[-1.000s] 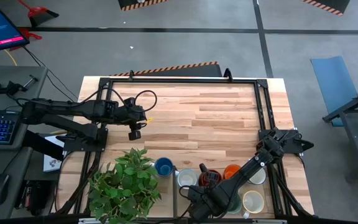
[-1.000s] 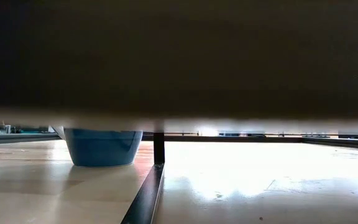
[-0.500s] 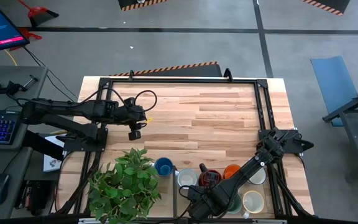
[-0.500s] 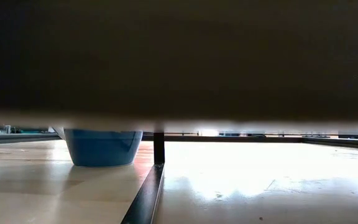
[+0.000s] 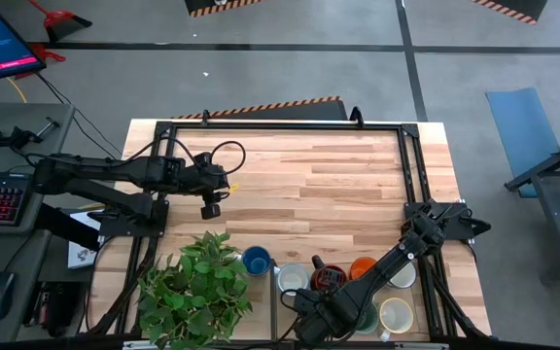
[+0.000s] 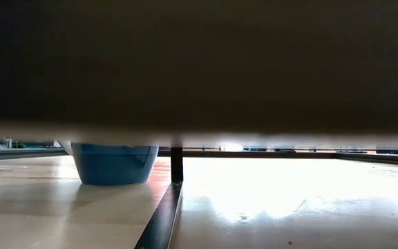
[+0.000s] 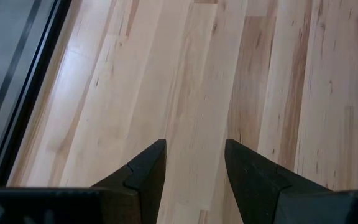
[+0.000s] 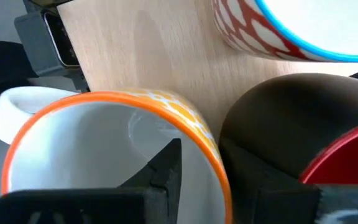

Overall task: Place coffee mugs
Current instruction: Put the yellow patterned mug on the shelf, then move the blue mug to the center of the table

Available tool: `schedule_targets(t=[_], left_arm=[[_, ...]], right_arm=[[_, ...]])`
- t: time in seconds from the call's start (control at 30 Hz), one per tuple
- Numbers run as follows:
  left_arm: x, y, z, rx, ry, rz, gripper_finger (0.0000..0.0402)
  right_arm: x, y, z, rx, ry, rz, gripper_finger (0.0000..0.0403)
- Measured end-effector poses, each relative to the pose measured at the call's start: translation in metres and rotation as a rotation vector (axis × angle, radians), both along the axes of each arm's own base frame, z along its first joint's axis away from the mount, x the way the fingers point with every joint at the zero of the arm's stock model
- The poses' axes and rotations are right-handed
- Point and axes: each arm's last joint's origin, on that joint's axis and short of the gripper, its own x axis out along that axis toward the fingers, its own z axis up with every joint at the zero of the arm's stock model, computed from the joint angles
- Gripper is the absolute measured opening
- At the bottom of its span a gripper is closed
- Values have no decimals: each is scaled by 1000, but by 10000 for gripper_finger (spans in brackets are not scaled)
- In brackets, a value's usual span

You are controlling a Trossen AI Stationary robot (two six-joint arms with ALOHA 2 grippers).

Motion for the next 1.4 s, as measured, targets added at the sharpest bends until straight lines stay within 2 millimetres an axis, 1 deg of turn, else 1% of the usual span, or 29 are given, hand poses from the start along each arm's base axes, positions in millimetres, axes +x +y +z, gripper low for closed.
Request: schedule_targets(t=[0.23, 0.53, 0.7, 0.87, 1.1, 1.23, 1.4], left_arm=[[0, 0, 0, -4, -2, 6, 154], [0, 0, 0, -6, -6, 8, 154], [0, 0, 0, -6, -6, 8, 154], [0, 0, 0, -7, -6, 7, 154], [0, 0, 0, -8, -6, 6, 154], [1, 0, 1, -9, -17, 5, 154], [5, 0, 4, -22, -76, 25, 154]], right_arm=[[-2, -2, 2, -25, 4, -1, 85], [-8, -9, 24, -19, -60, -7, 85], [-10, -10, 30, -18, -76, -8, 85], [-14, -14, 41, -6, -103, -8, 85], [-25, -22, 68, 18, -174, -9, 85], [-32, -31, 84, -44, -257, -18, 85], [-46, -53, 110, -215, -406, -135, 85]])
